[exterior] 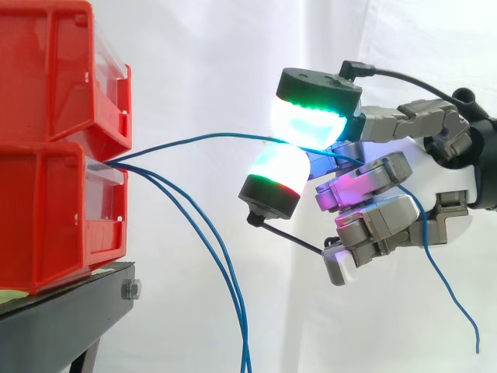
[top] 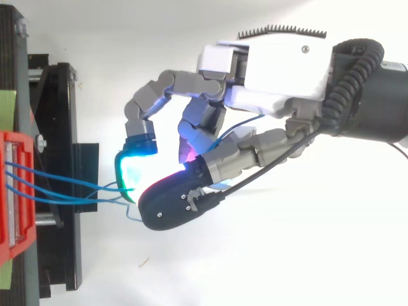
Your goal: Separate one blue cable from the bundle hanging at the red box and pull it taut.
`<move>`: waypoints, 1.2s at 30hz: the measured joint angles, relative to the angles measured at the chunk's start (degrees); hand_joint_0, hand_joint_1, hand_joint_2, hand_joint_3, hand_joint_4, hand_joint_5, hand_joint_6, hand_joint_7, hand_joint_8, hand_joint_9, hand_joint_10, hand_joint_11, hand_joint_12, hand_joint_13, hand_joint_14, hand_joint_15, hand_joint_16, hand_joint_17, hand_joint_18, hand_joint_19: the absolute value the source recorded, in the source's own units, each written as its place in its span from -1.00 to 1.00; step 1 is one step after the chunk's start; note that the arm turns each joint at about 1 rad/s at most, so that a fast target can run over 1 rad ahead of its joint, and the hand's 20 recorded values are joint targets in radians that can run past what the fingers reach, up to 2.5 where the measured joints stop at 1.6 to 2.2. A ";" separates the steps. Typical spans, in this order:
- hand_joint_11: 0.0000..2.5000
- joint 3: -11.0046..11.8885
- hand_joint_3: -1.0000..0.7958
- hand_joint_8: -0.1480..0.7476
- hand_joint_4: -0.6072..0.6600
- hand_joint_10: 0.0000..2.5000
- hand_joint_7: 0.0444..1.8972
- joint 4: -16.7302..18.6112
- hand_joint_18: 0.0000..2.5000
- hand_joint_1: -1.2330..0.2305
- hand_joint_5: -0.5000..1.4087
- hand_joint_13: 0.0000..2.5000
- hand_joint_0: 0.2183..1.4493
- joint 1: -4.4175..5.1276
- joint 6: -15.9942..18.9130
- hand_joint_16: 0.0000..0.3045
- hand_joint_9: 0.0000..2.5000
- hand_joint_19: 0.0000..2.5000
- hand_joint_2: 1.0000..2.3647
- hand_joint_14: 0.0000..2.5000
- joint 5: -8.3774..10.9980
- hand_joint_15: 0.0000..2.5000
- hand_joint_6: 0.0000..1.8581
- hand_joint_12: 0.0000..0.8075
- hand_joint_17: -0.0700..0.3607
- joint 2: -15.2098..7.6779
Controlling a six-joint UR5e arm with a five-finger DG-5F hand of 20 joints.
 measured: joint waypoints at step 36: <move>0.18 0.00 -0.08 -0.03 -0.21 0.09 0.19 0.00 -0.28 -0.38 -0.66 0.14 -0.23 0.00 0.00 -0.70 -0.11 -0.39 -0.97 -1.00 -0.01 0.33 0.02 -0.19 -0.21 0.00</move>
